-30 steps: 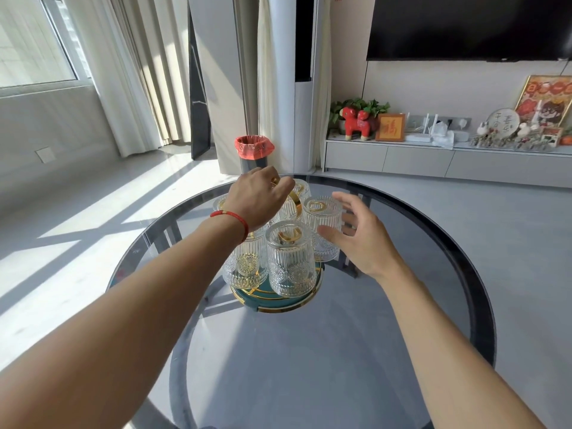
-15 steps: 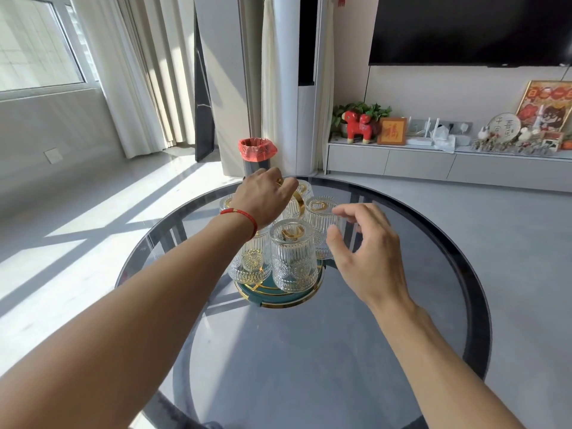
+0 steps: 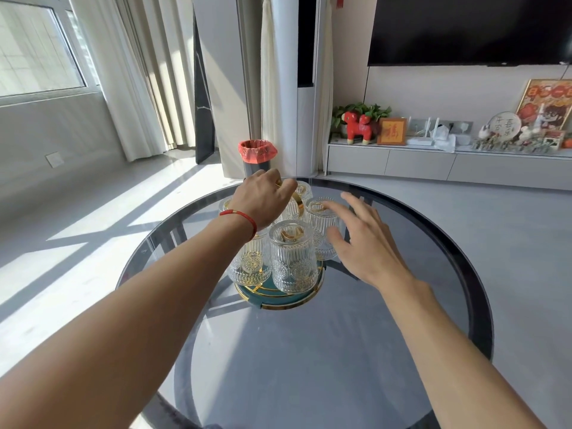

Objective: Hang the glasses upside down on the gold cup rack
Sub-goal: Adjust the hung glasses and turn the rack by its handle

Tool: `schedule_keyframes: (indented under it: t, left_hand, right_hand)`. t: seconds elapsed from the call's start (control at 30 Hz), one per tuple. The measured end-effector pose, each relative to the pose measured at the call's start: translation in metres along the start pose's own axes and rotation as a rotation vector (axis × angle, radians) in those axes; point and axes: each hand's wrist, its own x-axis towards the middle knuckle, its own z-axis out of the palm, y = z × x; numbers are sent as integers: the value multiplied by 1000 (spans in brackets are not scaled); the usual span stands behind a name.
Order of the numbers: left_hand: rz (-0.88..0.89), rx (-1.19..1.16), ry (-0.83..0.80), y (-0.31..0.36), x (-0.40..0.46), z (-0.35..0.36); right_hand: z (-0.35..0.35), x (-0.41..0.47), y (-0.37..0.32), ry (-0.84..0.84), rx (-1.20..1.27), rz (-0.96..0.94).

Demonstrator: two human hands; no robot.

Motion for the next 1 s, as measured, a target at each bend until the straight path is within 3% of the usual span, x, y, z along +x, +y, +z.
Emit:
schedule_keyframes:
  t: [0.2,0.4,0.57,1.0]
  left_hand:
    - [6,-2,-1,0,0,-1]
    - [-22,-7,-11,3,-2,-2]
    - [-15,-11,-37,3,-3,-6]
    - [-2,-33,-48,2,-5,-5]
  right_hand:
    - [-3,-5,-5,-10,68,-11]
    - [-2,-20,-34,181,166,-247]
    - [13,-31,-47,130,31,-295]
    - [9,-43,-35,100,70,-312]
